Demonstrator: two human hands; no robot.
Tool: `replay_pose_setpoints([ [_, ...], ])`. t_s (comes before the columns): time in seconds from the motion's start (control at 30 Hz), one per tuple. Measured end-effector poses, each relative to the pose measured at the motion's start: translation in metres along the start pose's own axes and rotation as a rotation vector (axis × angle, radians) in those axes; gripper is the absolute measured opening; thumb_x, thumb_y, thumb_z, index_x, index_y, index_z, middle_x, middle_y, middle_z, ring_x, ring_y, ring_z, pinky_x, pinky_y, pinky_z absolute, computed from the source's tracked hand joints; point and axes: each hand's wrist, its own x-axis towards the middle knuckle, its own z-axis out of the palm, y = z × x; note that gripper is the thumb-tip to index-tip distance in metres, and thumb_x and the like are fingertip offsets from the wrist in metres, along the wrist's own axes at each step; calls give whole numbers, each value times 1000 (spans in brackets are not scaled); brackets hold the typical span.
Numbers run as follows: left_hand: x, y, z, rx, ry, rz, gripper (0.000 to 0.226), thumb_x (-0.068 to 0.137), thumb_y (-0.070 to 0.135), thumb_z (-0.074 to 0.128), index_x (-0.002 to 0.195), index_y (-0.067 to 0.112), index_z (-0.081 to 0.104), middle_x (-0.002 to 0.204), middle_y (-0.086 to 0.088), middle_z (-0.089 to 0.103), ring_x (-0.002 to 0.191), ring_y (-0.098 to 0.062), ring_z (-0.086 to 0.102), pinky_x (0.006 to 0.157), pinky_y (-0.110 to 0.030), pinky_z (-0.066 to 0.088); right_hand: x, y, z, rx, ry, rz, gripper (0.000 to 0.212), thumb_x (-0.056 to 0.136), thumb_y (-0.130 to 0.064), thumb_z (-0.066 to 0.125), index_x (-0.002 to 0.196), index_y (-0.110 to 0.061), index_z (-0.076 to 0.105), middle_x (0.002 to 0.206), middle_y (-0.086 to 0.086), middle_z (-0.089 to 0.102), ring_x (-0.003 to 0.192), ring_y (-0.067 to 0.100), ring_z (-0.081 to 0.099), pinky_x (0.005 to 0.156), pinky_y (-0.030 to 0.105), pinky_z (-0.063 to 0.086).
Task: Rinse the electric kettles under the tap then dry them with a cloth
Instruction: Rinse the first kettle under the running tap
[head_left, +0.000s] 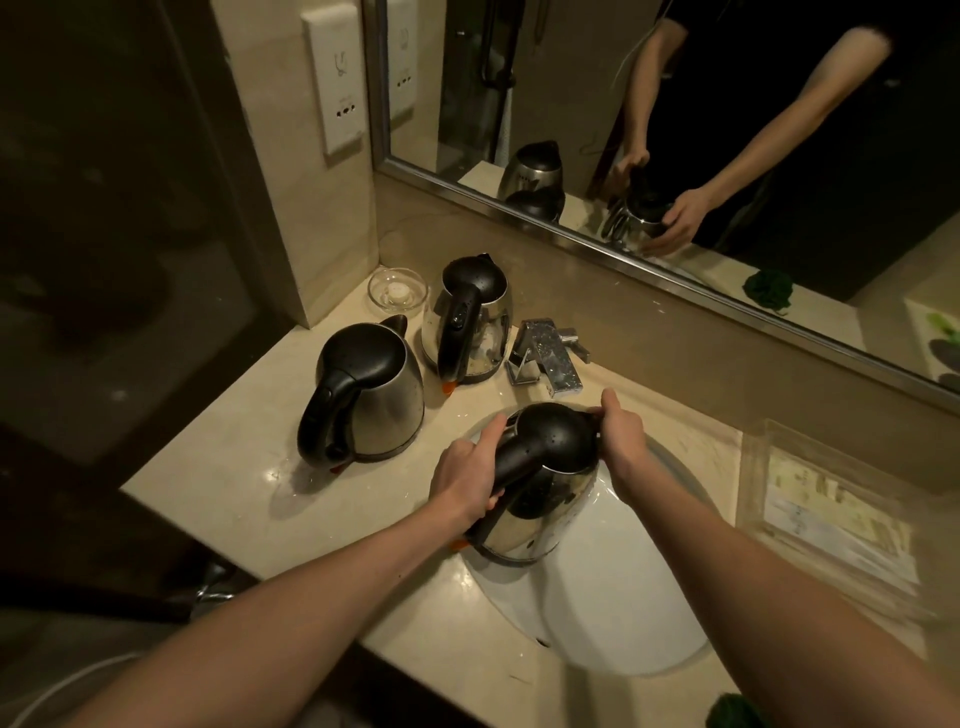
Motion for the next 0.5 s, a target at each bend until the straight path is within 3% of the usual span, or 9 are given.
replay_pose_setpoints([
  [0.1, -8, 1, -11, 2, 3, 7, 52, 98, 63, 40, 85, 14, 51, 78, -6, 54, 69, -18, 58, 45, -19, 41, -14, -6, 8, 46, 7, -5, 57, 104, -45, 29, 105, -4, 68, 100, 14, 68, 99, 28, 57, 91, 40, 35],
  [0.27, -24, 0, -34, -20, 17, 39, 58, 95, 68, 41, 88, 12, 52, 83, -10, 55, 75, -22, 61, 46, -21, 43, -41, -18, 23, 104, 35, -50, 55, 100, -52, 33, 103, -10, 68, 102, 13, 69, 101, 29, 60, 100, 44, 41],
  [0.37, -34, -3, -50, -52, 33, 64, 67, 92, 73, 41, 96, 7, 57, 82, -11, 56, 72, -23, 60, 42, -20, 40, -59, -26, 32, 96, 41, -85, 56, 98, -53, 36, 107, -9, 69, 106, 13, 68, 102, 29, 59, 97, 43, 42],
  [0.5, -54, -5, -75, -128, 51, 87, 76, 93, 70, 42, 110, -2, 58, 79, -9, 55, 66, -21, 56, 37, -17, 42, -83, -35, 48, 95, -20, -148, 50, 102, -48, 36, 98, -9, 67, 94, 8, 66, 91, 23, 58, 87, 36, 36],
])
